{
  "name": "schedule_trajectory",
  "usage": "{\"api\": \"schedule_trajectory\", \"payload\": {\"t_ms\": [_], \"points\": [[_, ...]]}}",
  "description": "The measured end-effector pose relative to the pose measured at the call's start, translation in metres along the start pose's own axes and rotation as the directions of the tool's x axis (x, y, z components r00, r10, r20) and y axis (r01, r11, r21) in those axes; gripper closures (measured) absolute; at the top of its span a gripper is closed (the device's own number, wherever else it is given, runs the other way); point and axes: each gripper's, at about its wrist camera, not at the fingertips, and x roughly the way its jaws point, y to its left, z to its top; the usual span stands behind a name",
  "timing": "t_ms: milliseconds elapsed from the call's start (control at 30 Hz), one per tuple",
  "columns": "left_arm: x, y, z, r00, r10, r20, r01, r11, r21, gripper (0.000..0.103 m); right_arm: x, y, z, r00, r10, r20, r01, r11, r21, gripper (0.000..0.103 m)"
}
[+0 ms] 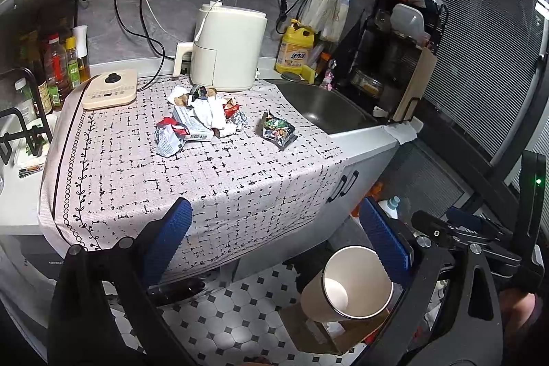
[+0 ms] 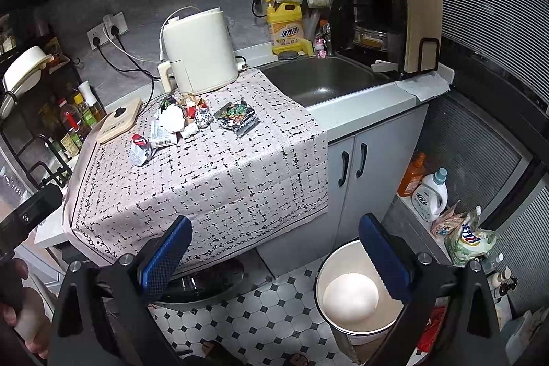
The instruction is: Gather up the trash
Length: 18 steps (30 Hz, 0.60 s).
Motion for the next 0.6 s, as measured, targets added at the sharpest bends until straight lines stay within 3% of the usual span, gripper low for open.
{"api": "schedule_trajectory", "payload": {"t_ms": [600], "points": [[0.0037, 0.0014, -0.0025, 0.999, 0.041, -0.015, -0.041, 0.999, -0.003, 0.006, 0.0028, -0.0023, -0.0002, 1.000, 0.021, 0.013, -0.021, 1.000, 0.003, 0.008]]}}
